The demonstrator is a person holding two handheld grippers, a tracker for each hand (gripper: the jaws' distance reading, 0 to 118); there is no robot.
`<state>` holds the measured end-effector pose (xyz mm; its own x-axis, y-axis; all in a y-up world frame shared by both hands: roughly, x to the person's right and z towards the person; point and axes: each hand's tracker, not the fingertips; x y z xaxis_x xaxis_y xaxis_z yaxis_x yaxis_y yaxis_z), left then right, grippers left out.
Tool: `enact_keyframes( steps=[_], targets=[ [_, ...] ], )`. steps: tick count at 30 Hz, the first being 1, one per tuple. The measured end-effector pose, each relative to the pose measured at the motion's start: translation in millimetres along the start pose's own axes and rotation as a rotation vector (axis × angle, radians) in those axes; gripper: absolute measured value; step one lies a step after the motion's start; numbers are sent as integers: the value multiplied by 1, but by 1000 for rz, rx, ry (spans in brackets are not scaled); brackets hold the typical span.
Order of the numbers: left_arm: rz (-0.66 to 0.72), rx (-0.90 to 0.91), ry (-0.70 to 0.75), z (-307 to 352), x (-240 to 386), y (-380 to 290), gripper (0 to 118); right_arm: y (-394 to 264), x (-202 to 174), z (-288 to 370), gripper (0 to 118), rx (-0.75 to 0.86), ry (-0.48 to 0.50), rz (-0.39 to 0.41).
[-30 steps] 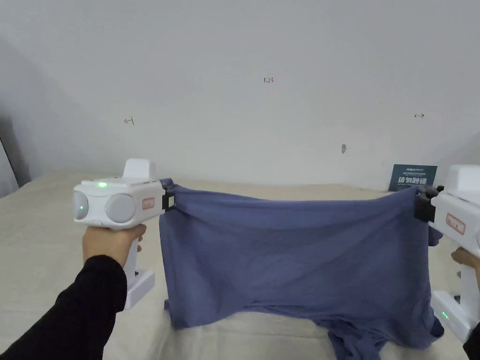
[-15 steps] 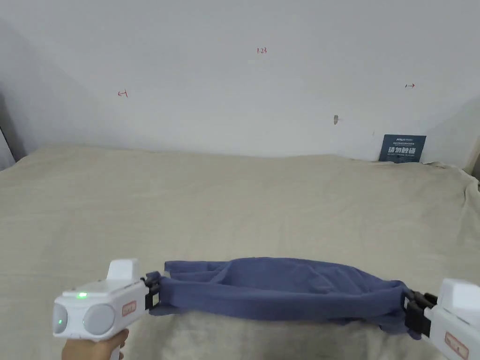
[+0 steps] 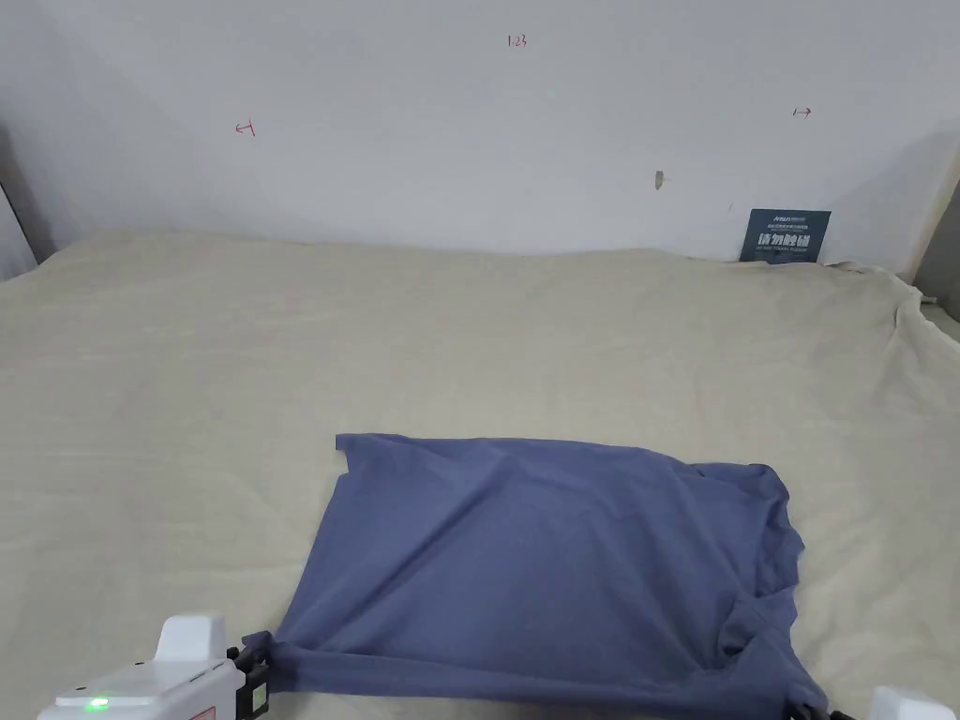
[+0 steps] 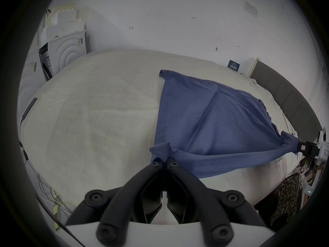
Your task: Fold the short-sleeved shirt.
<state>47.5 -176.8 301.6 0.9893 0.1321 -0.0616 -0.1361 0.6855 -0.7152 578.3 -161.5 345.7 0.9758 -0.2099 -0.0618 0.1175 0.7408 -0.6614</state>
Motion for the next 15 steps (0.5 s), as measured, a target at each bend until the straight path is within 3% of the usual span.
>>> enact_keyframes(
  steps=[8, 15],
  targets=[
    [-6, -18, 8, 16, -7, -39, 0, -38, -2, 20, 2, -39, -8, -30],
    [-24, -77, 41, -11, -3, -55, 0, -61, 8, -24, 2, -160, -89, -56]
  ],
)
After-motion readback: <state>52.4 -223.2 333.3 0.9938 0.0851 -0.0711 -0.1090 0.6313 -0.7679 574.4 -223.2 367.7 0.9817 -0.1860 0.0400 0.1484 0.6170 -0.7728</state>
